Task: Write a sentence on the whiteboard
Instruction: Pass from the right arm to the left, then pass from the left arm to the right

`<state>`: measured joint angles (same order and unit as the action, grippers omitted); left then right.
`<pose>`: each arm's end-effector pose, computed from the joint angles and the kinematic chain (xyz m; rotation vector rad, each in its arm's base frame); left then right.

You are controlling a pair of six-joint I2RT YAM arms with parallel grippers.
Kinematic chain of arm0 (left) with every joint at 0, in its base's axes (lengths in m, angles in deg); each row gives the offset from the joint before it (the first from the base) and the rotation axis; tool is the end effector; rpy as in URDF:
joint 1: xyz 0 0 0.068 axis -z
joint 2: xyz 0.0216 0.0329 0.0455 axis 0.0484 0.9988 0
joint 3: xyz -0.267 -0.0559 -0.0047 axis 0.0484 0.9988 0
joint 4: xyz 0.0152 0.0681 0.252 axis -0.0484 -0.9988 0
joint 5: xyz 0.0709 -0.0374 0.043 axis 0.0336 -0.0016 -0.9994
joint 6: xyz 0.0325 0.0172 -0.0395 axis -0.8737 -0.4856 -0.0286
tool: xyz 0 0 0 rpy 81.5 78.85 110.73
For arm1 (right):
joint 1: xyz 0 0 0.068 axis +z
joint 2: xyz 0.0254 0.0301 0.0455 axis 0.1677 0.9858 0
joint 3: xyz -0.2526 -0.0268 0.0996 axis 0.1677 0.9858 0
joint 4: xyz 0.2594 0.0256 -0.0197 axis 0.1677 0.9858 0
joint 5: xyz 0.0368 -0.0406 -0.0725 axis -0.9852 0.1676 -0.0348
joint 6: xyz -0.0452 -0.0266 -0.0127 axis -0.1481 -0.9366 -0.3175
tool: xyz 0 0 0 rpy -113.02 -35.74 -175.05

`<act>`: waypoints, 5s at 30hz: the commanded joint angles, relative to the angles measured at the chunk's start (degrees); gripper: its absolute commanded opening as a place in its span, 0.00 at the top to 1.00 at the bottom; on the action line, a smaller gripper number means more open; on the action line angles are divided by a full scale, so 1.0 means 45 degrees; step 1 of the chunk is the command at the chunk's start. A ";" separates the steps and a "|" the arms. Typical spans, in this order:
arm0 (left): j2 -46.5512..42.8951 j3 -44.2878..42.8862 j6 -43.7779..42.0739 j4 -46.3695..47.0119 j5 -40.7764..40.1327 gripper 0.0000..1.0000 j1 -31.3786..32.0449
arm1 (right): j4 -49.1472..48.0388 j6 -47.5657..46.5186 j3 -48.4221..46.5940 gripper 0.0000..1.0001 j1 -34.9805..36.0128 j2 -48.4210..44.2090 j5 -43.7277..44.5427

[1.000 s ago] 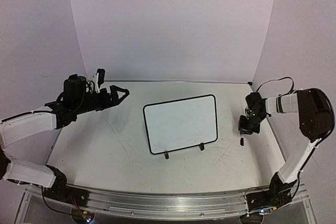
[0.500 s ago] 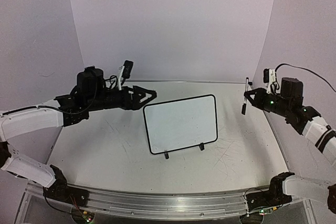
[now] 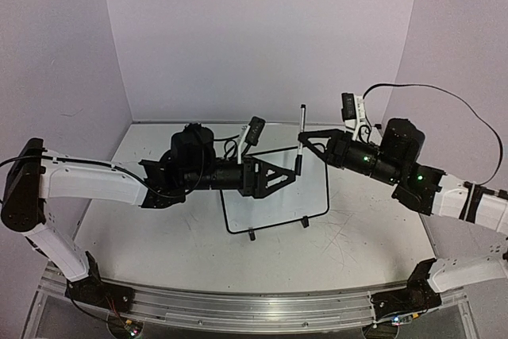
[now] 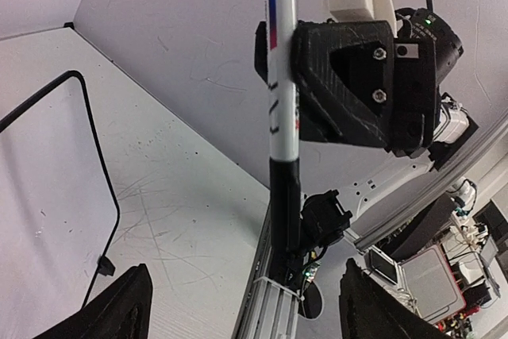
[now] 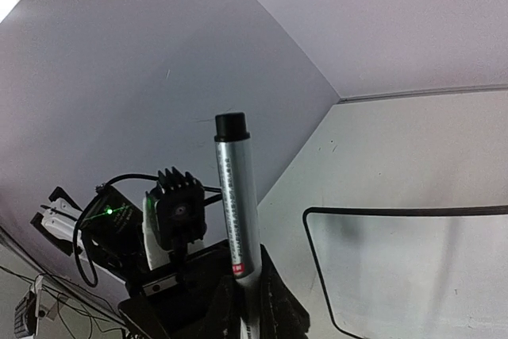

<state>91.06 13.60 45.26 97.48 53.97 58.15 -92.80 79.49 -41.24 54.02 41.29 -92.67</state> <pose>0.1668 -0.3277 0.2924 0.7765 1.7460 -1.5070 0.1770 0.1912 0.3387 -0.4051 1.6259 1.4192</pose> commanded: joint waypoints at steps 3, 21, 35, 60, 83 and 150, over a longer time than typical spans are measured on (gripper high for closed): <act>-0.0102 -0.0563 0.0828 0.1877 0.0510 0.30 -0.0044 | -0.2018 0.0188 -0.1057 1.00 0.1046 0.0810 0.0744; -0.1642 -0.0013 -0.4397 -0.0978 -0.0012 0.99 -0.0181 | 0.4953 -0.2645 -0.3503 0.36 0.1298 0.0501 0.2113; -0.2046 -0.0851 -0.7221 -0.3863 -0.1756 1.00 -0.0161 | 0.7748 -0.6595 -0.4747 0.13 0.1280 0.0395 0.1644; -0.2197 -0.0727 -0.6889 -0.3809 -0.1557 1.00 -0.0160 | 0.5782 -0.3796 -0.5189 0.68 0.1278 0.3019 -0.3021; -0.2268 -0.0584 -0.7156 -0.3960 -0.1304 1.00 -0.0163 | 0.6162 -0.4517 -0.5357 0.72 0.1273 0.3015 -0.3555; -0.1836 -0.1481 -0.8293 -0.6364 -0.1052 1.00 -0.0159 | 0.7488 -0.5468 -0.4983 0.84 0.0345 0.3159 -0.5099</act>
<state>82.45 10.30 8.80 68.65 49.16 57.54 -58.02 55.19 -63.78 55.48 56.12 -115.05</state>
